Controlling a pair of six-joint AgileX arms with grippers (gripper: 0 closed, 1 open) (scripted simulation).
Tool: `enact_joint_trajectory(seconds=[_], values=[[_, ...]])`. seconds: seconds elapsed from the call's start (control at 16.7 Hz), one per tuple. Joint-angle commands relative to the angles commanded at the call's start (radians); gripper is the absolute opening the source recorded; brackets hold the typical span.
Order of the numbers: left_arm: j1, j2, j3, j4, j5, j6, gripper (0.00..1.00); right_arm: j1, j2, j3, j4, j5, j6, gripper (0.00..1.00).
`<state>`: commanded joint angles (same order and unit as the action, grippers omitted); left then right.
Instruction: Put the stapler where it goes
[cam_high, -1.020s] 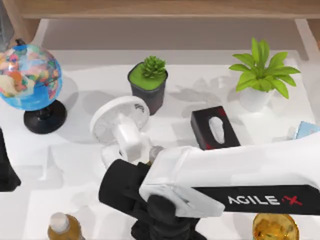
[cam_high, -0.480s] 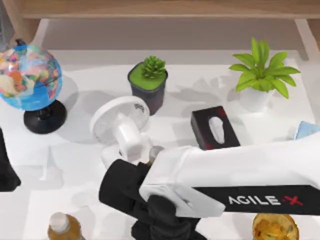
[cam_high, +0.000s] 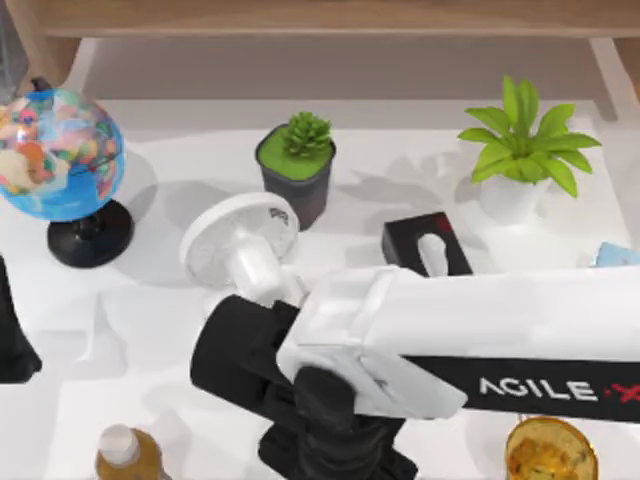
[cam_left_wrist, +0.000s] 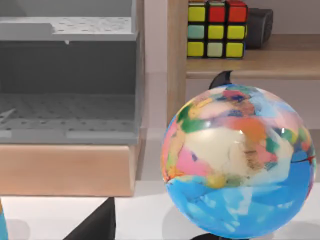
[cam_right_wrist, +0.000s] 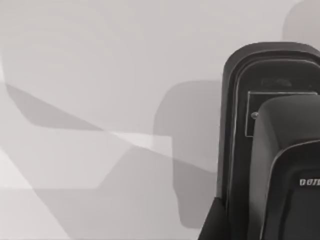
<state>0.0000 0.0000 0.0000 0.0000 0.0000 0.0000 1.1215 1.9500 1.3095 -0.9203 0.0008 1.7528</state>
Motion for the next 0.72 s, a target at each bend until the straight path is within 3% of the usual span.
enact_joint_trajectory(seconds=[0.42, 0.72], values=[[0.000, 0.000, 0.000, 0.000, 0.000, 0.000, 1.00, -0.004, -0.022, 0.010, -0.031, -0.014, -0.024, 0.00], [0.000, 0.000, 0.000, 0.000, 0.000, 0.000, 1.00, -0.131, -0.158, 0.098, -0.155, -0.095, -0.217, 0.00]])
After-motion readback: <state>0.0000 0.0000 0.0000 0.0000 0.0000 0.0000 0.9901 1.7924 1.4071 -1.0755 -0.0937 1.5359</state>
